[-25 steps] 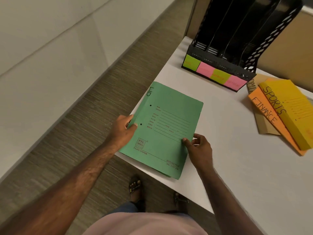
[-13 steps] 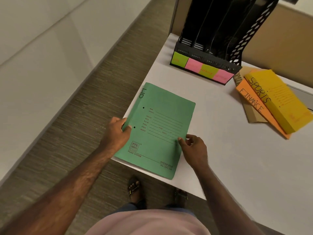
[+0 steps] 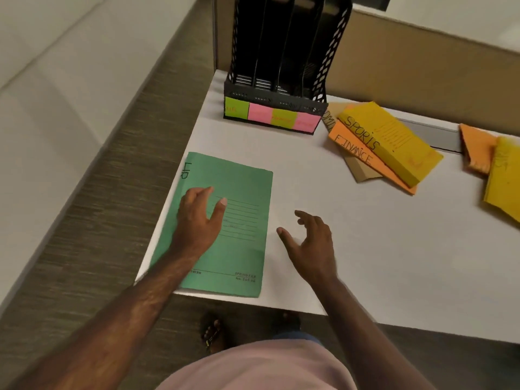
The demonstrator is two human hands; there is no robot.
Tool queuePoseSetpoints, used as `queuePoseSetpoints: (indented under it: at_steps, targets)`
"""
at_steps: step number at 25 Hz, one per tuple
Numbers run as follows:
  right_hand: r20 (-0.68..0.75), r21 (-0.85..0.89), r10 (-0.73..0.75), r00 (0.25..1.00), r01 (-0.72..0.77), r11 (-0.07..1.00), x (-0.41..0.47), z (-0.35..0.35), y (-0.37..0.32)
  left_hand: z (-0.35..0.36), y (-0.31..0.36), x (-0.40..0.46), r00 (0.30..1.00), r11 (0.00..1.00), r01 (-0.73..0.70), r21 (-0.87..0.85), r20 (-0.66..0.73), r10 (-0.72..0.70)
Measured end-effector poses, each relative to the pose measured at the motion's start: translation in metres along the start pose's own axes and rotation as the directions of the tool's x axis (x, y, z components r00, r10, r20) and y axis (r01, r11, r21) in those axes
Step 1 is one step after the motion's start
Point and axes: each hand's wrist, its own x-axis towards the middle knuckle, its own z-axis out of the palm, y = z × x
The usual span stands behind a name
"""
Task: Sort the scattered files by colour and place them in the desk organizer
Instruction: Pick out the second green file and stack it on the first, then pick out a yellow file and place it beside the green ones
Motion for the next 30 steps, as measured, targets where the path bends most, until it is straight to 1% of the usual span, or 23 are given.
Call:
queuePoseSetpoints:
  at_steps: [4,7,10,14,17,21,23,27,28,30]
  targets:
    - [-0.088,-0.062,-0.017,0.996,0.012,0.998,0.002,-0.033,0.022,0.034,0.045,0.013,0.99,0.992,-0.108,-0.064,0.087,0.114]
    - [-0.149,-0.086,0.006,0.989,-0.019,0.996,0.007,-0.059,0.042,0.061,0.08,0.023,0.969,0.979,-0.184,-0.082,0.153,0.195]
    - [-0.218,-0.07,0.046,0.975,-0.063,0.996,0.014,-0.085,0.064,0.09,0.112,0.028,0.938,0.956,-0.259,-0.137,0.202,0.283]
    - [-0.259,-0.082,0.09,0.962,-0.114,0.99,0.035,-0.122,0.1,0.136,0.153,0.03,0.901,0.934,-0.3,-0.195,0.262,0.344]
    - [-0.297,-0.073,0.123,0.947,-0.151,0.986,0.054,-0.149,0.135,0.174,0.181,0.03,0.855,0.923,-0.32,-0.214,0.355,0.379]
    - [-0.304,-0.043,0.189,0.934,-0.211,0.977,0.084,-0.179,0.183,0.223,0.218,0.036,0.822,0.925,-0.314,-0.214,0.426,0.378]
    - [-0.288,-0.026,0.228,0.93,-0.246,0.969,0.104,-0.194,0.212,0.251,0.238,0.044,0.821,0.936,-0.288,-0.202,0.451,0.35]
    - [-0.285,-0.004,0.259,0.923,-0.272,0.962,0.145,-0.218,0.267,0.298,0.269,0.063,0.83,0.954,-0.223,-0.198,0.475,0.293]
    - [-0.28,0.002,0.267,0.922,-0.277,0.961,0.157,-0.223,0.281,0.311,0.276,0.068,0.837,0.959,-0.199,-0.201,0.474,0.273]
    - [-0.264,0.018,0.276,0.924,-0.282,0.959,0.18,-0.232,0.308,0.335,0.291,0.08,0.86,0.971,-0.09,-0.219,0.475,0.187]
